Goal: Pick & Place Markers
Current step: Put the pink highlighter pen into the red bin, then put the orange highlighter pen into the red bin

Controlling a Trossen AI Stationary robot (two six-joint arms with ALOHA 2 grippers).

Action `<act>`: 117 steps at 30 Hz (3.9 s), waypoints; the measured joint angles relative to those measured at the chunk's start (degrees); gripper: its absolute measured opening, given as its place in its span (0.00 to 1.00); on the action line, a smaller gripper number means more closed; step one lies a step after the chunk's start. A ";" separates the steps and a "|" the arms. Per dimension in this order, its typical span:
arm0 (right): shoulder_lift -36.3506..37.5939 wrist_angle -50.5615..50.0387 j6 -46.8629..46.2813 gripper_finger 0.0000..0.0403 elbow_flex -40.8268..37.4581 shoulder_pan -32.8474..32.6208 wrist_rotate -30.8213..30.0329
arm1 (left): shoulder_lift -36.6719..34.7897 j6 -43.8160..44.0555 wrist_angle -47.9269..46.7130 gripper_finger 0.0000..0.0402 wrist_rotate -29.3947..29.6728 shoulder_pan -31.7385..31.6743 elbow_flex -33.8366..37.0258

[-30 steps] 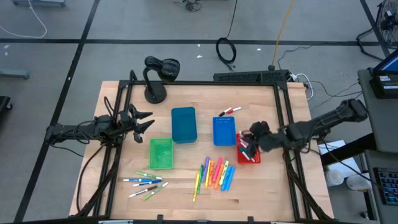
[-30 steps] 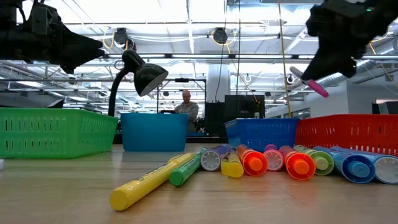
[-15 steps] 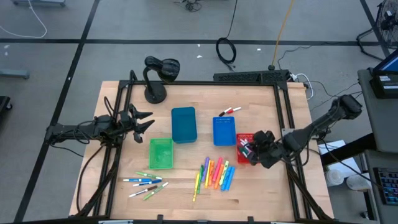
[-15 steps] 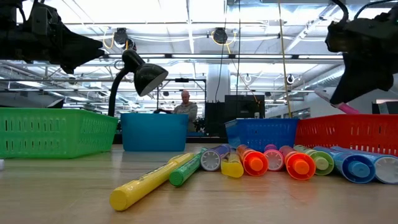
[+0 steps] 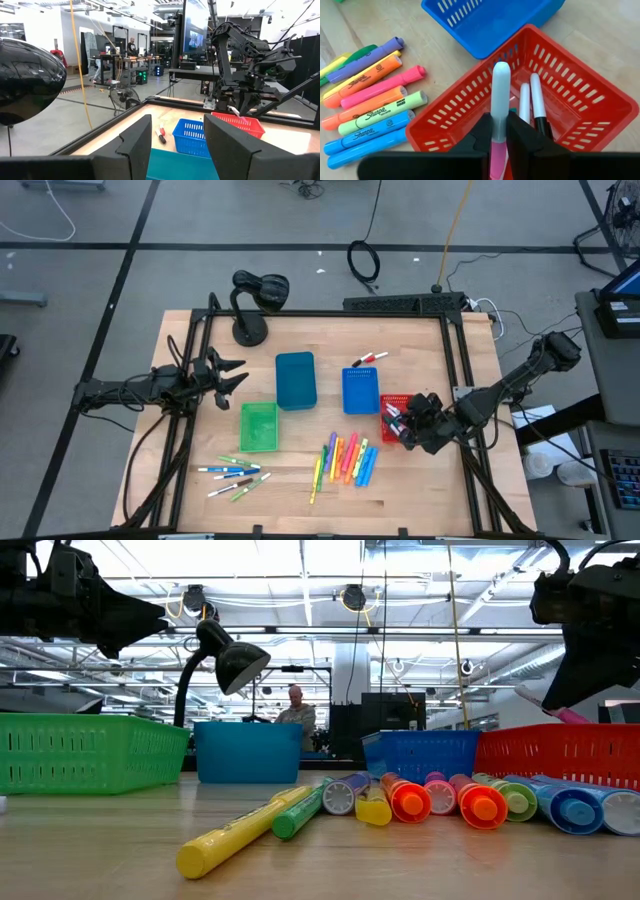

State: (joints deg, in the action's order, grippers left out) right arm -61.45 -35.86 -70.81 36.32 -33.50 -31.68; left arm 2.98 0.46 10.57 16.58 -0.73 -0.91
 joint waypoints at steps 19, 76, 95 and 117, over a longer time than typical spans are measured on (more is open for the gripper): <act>0.00 0.00 0.20 0.07 0.00 0.02 -1.33 | 0.02 0.01 0.00 0.46 0.00 0.00 -0.02; -0.04 70.03 78.66 0.19 -9.51 31.97 -13.57 | 0.01 -0.01 0.00 0.46 0.00 0.02 0.00; -15.18 2.21 88.87 0.38 23.75 65.15 28.87 | 0.02 -0.01 0.00 0.46 0.00 0.02 0.00; -39.34 6.58 97.39 0.35 22.53 70.03 37.77 | 0.02 0.01 0.00 0.46 0.00 0.00 0.00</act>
State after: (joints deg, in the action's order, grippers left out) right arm -100.79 -29.27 26.59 58.84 36.53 6.09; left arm 3.00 0.47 10.57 16.58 -0.73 -0.91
